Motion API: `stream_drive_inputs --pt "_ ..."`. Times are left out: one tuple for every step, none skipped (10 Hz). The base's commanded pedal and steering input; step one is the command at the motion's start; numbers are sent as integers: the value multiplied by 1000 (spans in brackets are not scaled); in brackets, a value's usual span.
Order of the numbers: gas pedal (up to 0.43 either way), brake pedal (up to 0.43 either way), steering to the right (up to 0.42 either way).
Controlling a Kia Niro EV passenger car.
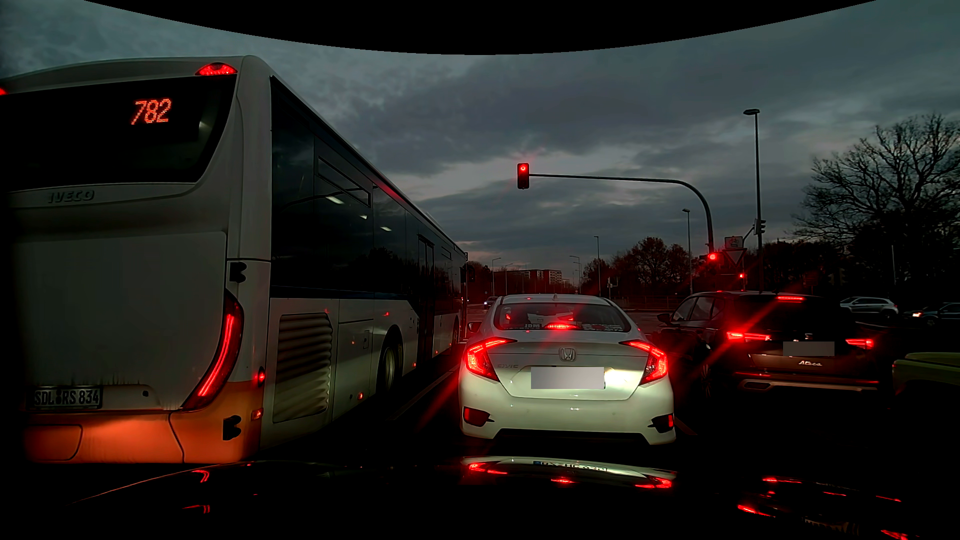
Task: Follow the waypoints while adhering to traffic rules and regulations
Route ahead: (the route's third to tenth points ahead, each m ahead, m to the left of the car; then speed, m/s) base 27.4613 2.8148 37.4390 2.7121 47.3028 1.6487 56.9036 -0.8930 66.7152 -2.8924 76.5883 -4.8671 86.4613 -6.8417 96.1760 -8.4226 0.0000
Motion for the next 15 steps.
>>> stream_drive_inputs --pt "0 366 13" --pt "0 366 13" --pt "0 366 13" --pt "0 366 13" --pt "0 366 14" --pt "0 366 13" --pt "0 366 13" --pt "0 366 14" --pt "0 366 13" --pt "0 366 13" --pt "0 366 13" --pt "0 366 13" --pt "0 366 14" --pt "0 366 13" --pt "0 366 13"
